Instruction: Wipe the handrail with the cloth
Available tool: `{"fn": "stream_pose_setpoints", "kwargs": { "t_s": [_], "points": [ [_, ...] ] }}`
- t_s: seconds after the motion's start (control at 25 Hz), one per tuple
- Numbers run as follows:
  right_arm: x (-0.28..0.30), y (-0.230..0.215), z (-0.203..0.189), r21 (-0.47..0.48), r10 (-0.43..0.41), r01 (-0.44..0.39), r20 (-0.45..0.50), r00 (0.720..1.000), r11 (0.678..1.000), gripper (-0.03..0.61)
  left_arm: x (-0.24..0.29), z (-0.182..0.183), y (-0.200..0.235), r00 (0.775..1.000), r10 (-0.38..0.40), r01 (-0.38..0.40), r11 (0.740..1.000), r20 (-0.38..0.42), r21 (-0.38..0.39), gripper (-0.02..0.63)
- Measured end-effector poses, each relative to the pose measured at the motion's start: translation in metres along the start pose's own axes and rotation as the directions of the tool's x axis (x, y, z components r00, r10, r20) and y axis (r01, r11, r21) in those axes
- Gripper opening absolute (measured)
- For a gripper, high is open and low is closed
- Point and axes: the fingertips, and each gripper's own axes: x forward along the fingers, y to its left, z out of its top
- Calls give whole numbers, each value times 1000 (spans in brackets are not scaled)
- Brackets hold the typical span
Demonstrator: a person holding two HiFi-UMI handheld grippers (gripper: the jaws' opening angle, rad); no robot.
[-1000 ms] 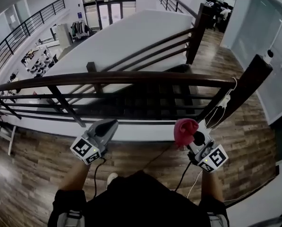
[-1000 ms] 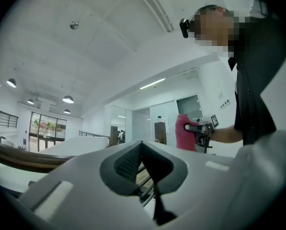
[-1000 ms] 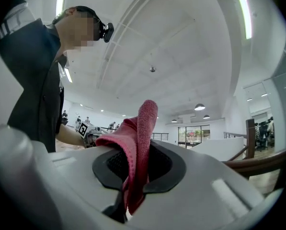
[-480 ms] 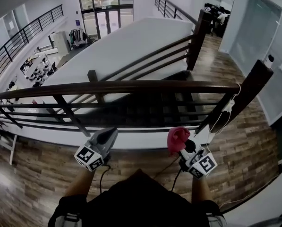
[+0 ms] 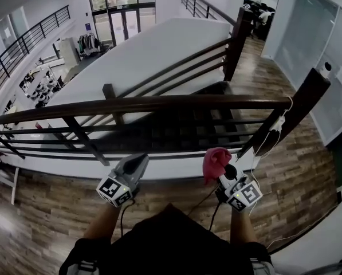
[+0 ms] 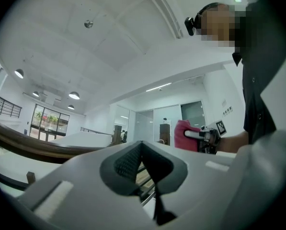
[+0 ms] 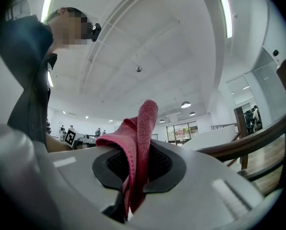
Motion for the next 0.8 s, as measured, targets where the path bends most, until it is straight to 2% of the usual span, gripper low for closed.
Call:
{"fn": "stream_pose_setpoints", "kwargs": {
  "t_s": [0.16,0.36,0.6,0.8],
  "points": [
    [0,-2,-12,-4,-26,26,-27,999,1000,41,5,-5,1,1000,-17,17,1000,-14,-7,-2],
    [1,1,-23,39,-25,26,-32,999,999,41,2,-5,5,1000,5,-5,999,2,-39,-2],
    [0,0,-18,15,-8,9,-47,999,1000,41,-2,-2,5,999,37,-37,998,10,-48,-2],
    [-4,0,-13,10,-16,17,-39,999,1000,41,-5,-2,5,999,32,-31,998,18,-46,-2]
  ]
}}
